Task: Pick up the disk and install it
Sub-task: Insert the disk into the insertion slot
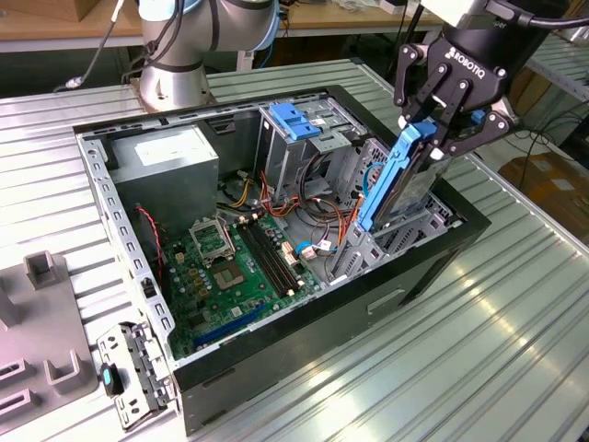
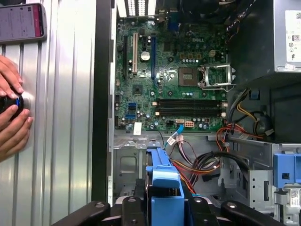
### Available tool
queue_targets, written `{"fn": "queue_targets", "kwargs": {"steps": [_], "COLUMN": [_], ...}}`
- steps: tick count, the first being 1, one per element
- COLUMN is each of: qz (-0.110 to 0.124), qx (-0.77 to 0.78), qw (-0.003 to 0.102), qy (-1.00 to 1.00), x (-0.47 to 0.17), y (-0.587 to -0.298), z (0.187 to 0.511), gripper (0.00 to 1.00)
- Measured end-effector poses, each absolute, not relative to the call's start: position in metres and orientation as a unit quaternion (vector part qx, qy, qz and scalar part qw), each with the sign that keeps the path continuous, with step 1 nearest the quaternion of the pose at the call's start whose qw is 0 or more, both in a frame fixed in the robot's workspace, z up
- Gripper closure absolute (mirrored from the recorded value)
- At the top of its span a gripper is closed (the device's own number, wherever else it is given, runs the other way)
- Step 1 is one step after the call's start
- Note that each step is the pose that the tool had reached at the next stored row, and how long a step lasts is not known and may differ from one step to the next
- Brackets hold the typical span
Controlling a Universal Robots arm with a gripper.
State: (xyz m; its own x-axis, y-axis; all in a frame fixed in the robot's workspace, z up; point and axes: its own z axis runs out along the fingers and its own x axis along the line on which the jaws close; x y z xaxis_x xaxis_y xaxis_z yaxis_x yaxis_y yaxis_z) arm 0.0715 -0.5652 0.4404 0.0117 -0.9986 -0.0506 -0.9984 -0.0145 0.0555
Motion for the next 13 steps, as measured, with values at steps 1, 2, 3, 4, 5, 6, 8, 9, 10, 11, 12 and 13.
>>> {"fn": "queue_targets", "kwargs": {"steps": [1,2,3,4,5,6,8,9,10,11,12,13], "qz": [-0.04,-0.041,-0.043,-0.045,-0.047,-0.048,-0.049,-0.049,-0.049,-0.049,-0.049,-0.049], "qx": [0.711,0.711,0.711,0.711,0.711,0.711,0.711,0.711,0.711,0.711,0.711,0.711], "qw": [0.0,-0.002,-0.004,-0.005,-0.007,-0.008,-0.009,-0.009,-0.009,-0.009,-0.009,-0.009], "qy": [-0.702,-0.702,-0.702,-0.702,-0.701,-0.701,-0.701,-0.701,-0.701,-0.701,-0.701,-0.701], "x": [0.0719,0.0722,0.0726,0.0726,0.0726,0.0726,0.0726,0.0726,0.0726,0.0726,0.0726,0.0726], "y": [-0.5651,-0.5651,-0.5651,-0.5652,-0.5655,-0.566,-0.5673,-0.568,-0.5691,-0.5701,-0.5708,-0.5715], "z": [0.44,0.4396,0.4394,0.4393,0.4389,0.4387,0.4382,0.438,0.4377,0.4374,0.437,0.4363], "gripper": [0.63,0.63,0.63,0.63,0.63,0.63,0.63,0.63,0.63,0.63,0.63,0.63]}}
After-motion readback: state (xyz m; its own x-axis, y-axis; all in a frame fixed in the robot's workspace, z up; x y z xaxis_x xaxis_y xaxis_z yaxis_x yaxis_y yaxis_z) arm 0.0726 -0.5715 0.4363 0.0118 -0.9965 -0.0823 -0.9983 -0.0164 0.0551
